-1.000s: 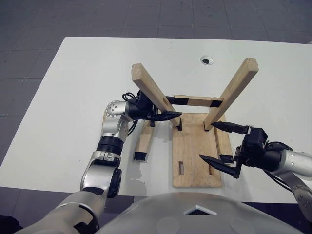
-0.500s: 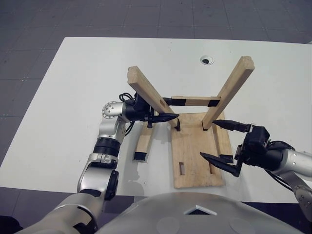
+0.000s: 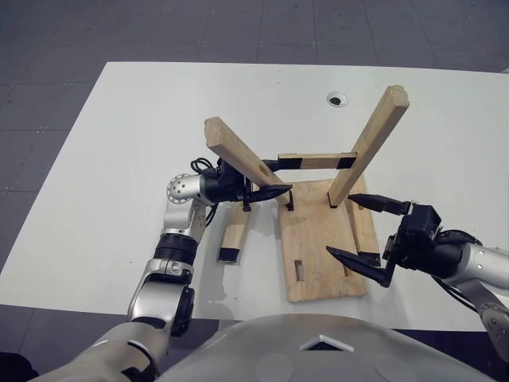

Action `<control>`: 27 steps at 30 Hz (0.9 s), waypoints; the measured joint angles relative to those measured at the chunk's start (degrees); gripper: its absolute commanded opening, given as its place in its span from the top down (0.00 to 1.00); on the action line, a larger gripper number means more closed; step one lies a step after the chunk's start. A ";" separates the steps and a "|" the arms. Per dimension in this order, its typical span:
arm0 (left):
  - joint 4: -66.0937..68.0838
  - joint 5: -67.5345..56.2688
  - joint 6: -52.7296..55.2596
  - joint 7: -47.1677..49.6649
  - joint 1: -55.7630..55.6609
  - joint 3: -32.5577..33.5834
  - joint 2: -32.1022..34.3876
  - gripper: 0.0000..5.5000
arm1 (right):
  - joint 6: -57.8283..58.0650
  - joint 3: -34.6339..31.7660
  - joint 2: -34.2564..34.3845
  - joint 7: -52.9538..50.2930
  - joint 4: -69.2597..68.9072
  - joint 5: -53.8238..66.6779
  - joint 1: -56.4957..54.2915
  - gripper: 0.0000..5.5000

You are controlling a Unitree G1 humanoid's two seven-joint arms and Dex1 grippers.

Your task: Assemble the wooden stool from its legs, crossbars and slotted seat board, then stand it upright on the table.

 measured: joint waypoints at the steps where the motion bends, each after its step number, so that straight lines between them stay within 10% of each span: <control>1: 0.72 0.19 -0.72 0.53 -0.22 -0.07 -0.09 0.63 | 0.00 0.00 0.02 -0.09 0.00 0.00 0.00 0.00; 27: 1.24 0.50 0.78 2.01 -2.71 -5.55 2.75 0.63 | 0.04 -0.90 0.33 -2.78 -0.60 0.09 -0.86 0.00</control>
